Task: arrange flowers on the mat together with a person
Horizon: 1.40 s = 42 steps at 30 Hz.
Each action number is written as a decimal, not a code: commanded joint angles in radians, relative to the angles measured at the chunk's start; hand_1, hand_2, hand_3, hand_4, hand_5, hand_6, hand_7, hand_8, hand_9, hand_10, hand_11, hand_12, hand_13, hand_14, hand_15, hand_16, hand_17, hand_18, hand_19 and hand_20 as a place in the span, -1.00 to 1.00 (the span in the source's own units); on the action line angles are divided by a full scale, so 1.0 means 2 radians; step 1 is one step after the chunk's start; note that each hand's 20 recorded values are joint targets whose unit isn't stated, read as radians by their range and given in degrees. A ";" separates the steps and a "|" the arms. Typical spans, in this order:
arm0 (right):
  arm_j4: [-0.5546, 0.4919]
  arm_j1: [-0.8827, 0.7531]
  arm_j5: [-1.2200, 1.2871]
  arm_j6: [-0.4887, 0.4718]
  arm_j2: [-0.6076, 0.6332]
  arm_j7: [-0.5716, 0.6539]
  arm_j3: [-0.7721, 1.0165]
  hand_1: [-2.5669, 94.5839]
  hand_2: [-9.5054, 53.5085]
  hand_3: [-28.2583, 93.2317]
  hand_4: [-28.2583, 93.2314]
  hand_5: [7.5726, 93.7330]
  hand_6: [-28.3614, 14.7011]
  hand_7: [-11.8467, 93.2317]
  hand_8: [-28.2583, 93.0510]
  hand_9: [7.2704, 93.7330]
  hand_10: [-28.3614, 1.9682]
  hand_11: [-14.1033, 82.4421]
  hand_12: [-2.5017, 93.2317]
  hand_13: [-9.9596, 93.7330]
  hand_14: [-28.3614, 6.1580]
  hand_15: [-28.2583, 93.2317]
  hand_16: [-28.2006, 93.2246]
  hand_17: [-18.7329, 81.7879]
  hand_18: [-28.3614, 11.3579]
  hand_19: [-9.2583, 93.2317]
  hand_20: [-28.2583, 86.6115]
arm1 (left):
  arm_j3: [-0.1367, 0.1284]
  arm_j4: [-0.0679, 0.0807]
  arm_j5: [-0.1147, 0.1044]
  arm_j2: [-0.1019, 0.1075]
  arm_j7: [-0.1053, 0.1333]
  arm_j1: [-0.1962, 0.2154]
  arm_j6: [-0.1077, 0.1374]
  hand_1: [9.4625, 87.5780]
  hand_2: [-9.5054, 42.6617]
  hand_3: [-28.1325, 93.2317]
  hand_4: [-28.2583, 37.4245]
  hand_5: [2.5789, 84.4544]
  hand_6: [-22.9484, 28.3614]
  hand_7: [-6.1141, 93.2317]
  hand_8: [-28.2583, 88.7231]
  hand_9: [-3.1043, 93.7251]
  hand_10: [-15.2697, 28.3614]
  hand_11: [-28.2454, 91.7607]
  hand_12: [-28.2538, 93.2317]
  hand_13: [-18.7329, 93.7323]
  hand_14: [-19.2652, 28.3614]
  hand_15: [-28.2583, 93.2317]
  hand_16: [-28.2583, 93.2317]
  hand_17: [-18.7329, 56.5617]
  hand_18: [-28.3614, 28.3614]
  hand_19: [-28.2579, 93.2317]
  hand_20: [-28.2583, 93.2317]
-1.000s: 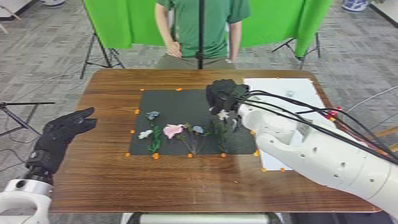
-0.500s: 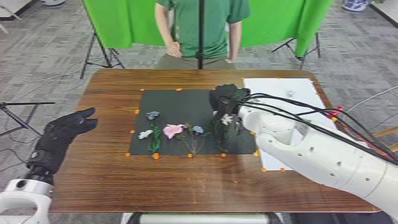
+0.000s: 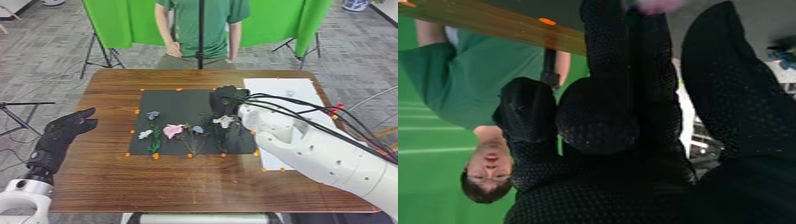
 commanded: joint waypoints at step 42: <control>-0.199 -0.699 0.625 0.031 -0.223 -0.287 0.641 -1.00 -0.63 0.30 -0.94 -0.78 -0.04 -0.85 -0.62 -0.82 -0.03 -0.85 -0.81 -0.69 0.18 -0.98 -0.05 -0.78 0.11 -0.89 -0.24 | 0.006 0.002 0.001 -0.014 -0.004 0.006 -0.010 -0.57 -0.66 0.60 -0.88 0.02 0.06 -0.69 -0.62 0.01 0.33 -0.25 -0.34 0.00 0.50 -0.36 -0.51 -0.30 0.38 -0.51 -0.25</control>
